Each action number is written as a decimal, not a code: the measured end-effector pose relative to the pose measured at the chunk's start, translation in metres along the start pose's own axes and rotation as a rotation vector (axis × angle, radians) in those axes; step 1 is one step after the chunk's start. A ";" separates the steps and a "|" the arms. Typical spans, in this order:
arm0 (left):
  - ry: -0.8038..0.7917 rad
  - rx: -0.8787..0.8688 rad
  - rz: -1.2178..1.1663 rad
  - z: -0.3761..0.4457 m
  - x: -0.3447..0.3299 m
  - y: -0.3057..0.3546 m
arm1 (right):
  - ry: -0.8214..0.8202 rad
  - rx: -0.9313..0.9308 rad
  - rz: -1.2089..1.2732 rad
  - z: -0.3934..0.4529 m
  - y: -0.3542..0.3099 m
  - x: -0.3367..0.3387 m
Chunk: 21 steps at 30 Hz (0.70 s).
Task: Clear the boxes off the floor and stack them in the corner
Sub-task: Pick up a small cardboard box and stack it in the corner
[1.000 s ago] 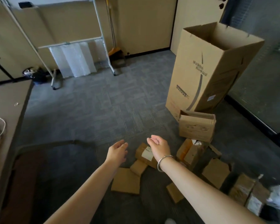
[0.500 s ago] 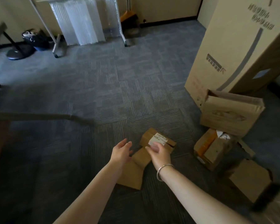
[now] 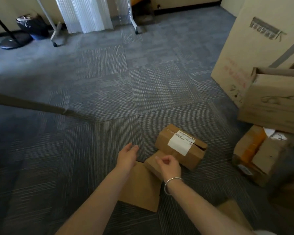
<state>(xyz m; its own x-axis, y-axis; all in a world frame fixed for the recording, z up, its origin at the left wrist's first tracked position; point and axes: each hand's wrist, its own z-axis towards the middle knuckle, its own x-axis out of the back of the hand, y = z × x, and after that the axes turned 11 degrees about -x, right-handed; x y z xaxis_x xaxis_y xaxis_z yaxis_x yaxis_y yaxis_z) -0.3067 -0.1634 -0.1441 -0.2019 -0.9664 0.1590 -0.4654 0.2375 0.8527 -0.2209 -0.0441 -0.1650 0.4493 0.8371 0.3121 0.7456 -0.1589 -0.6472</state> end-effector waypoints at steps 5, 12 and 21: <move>0.051 -0.058 0.062 0.043 0.008 -0.055 | -0.058 -0.089 -0.045 0.037 0.045 -0.045; 0.070 0.045 0.238 0.064 0.040 -0.120 | -0.001 -0.230 -0.185 0.065 0.107 -0.072; 0.017 0.155 0.321 0.079 0.054 -0.166 | -0.072 -0.406 -0.018 0.076 0.133 -0.090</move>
<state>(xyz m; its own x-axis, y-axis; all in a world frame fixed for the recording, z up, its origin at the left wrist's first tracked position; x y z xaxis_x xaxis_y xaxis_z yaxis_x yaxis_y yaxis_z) -0.3082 -0.2474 -0.3167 -0.3454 -0.8414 0.4157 -0.5060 0.5400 0.6726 -0.1998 -0.1008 -0.3322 0.4094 0.8740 0.2618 0.8931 -0.3253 -0.3107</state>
